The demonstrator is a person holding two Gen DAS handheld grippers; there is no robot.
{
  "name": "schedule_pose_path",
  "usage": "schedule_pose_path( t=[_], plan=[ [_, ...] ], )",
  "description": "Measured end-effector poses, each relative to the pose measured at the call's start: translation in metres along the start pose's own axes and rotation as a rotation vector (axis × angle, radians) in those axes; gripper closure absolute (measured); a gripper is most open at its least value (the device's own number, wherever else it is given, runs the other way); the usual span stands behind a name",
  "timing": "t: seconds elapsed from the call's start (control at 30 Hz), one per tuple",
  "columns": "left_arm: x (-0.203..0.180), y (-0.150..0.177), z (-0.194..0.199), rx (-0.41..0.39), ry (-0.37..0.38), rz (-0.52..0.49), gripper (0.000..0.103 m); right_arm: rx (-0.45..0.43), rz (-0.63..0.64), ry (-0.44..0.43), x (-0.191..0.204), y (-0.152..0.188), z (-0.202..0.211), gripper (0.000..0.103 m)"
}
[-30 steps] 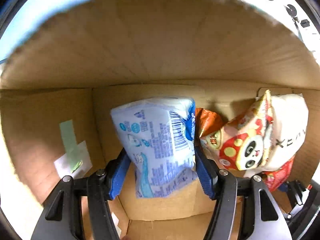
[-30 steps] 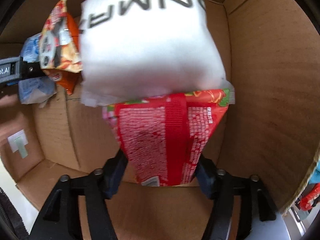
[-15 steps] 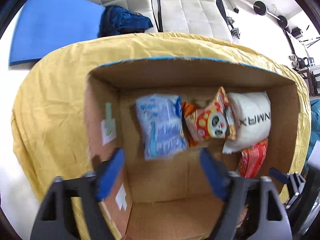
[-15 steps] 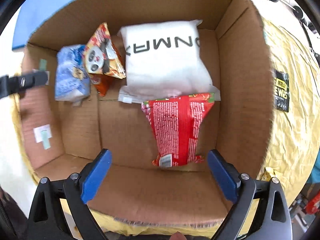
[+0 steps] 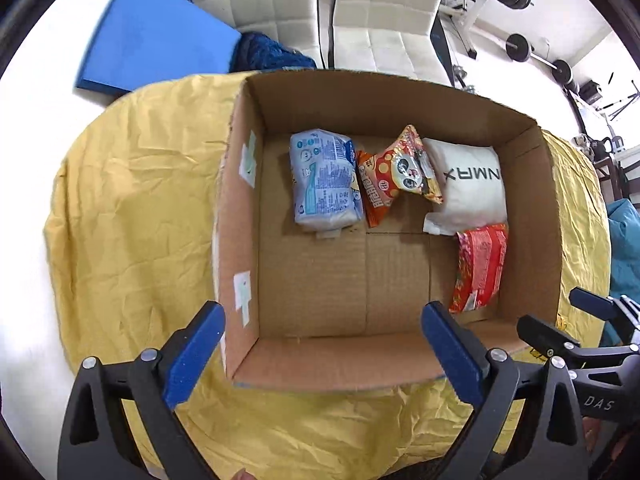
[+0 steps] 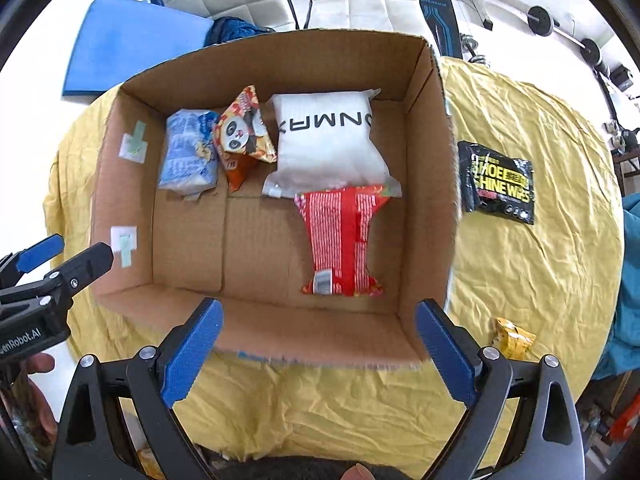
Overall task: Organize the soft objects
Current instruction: 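Open both grippers to release the packs and lift out, then grasp the small yellow bag with the right gripper while the left grasps the black shoe shine wipes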
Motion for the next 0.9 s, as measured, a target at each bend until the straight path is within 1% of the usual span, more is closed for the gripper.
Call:
schedule_pose_path(
  t=[0.1,0.23,0.53,0.63,0.7,0.8,0.9],
  plan=[
    [-0.002,0.010,0.014,-0.030,0.018,0.019,0.002,-0.027,0.017,-0.005,0.003,0.014,0.018,0.004],
    [-0.007,0.027,0.044,-0.085,0.026,0.033,0.002,-0.074,0.036,-0.002,0.006,0.030,0.042,0.004],
    [-0.012,0.052,0.112,-0.212,-0.019,0.034,0.002,-0.155,0.077,-0.021,0.007,0.065,0.104,0.004],
    [-0.012,0.057,0.128,-0.236,-0.022,0.040,0.002,-0.185,0.085,-0.033,0.008,0.074,0.125,0.004],
    [-0.012,0.061,0.137,-0.250,-0.007,0.047,0.002,-0.202,0.092,-0.046,0.010,0.079,0.137,0.004],
    [-0.014,0.065,0.147,-0.262,-0.005,0.048,0.002,-0.213,0.101,-0.066,0.013,0.084,0.148,0.004],
    [-0.016,0.069,0.154,-0.276,-0.022,0.047,0.002,-0.231,0.110,-0.080,0.016,0.087,0.157,0.004]
  ],
)
Point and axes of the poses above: each gripper's, at about its wrist camera, not at the fingertips, and z roughly against the way its jaws point, x to its left, y to its underside, the point moved 5 cm from there along -z, roughly the way its jaws point, and after that the axes turned 7 degrees about -y, right-handed, at the moved point
